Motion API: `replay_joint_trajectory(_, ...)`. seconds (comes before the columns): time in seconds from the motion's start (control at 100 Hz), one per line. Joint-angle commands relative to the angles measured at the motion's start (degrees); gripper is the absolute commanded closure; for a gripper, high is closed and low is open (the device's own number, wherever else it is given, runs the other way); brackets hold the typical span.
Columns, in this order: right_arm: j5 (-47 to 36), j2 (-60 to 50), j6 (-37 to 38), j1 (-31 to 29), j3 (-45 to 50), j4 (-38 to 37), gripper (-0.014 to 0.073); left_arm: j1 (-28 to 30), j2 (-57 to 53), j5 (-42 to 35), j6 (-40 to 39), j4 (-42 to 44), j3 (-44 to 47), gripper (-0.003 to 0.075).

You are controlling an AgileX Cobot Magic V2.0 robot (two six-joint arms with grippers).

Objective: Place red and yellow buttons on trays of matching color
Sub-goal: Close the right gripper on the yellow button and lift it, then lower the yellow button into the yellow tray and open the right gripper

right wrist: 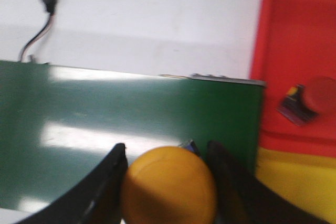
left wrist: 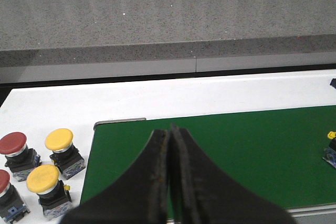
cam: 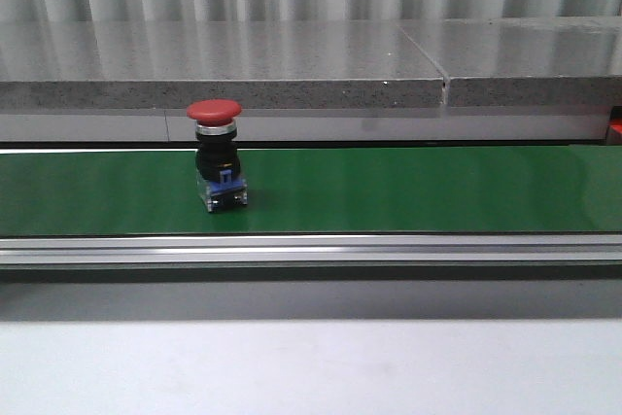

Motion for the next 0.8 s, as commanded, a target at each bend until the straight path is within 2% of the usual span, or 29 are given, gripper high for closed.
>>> replay_joint_trajectory(0.0,-1.8,-2.0,2.1,-6.4,-2.0,-0.2,0.0485,-0.5,0.1,-4.1,0.2,-0.9,-1.6,0.074)
replay_joint_trajectory(0.15,-6.7,-1.4,5.2,-17.4,-1.8,-0.4,0.0485,-0.5,0.1,-4.1,0.2,-0.9,-1.6,0.074)
replay_joint_trajectory(0.38,-11.9,1.0,8.6,-27.2,-1.6,-0.6,0.0485,-0.5,0.1,-4.1,0.2,-0.9,-1.6,0.074)
replay_joint_trajectory(0.57,-12.8,6.2,9.2,-30.1,-1.6,-0.6,0.0485,-0.5,0.1,-4.1,0.2,-0.9,-1.6,0.074)
replay_joint_trajectory(0.79,-13.1,13.9,9.2,-30.2,-1.6,-1.2,0.0485,-0.5,0.1,-4.1,0.2,-0.9,-1.6,0.074)
